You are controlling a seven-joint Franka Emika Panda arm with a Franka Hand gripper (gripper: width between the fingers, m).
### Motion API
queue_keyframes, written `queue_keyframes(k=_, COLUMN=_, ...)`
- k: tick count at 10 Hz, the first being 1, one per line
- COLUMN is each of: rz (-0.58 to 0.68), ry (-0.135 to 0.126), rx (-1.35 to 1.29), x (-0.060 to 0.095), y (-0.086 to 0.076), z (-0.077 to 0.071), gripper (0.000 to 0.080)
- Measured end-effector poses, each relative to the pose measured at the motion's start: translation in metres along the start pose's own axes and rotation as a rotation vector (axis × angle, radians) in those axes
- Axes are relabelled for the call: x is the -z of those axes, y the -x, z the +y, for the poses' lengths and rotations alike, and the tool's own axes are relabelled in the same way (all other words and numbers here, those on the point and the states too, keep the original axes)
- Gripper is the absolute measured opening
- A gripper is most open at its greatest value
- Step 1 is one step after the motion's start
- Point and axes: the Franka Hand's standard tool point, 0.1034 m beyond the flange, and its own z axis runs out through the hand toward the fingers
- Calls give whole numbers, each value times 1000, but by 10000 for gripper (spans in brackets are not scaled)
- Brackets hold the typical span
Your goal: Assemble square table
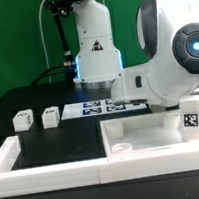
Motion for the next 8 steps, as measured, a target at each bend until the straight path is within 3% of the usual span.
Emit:
queue_keyframes(k=2, rz=0, ry=-5, rx=-3, x=0, y=-1, z=2, gripper=379)
queue_keyframes(k=3, rz=0, ry=-7, rx=-4, x=1, y=-1, z=3, gripper=379)
queue_keyframes(k=4, rz=-2, ry=-8, rx=-5, x=1, y=0, z=4, gripper=297)
queue_keyframes(k=8, rz=-4, ry=-13, rx=-8, x=1, y=0, z=6, gripper=297)
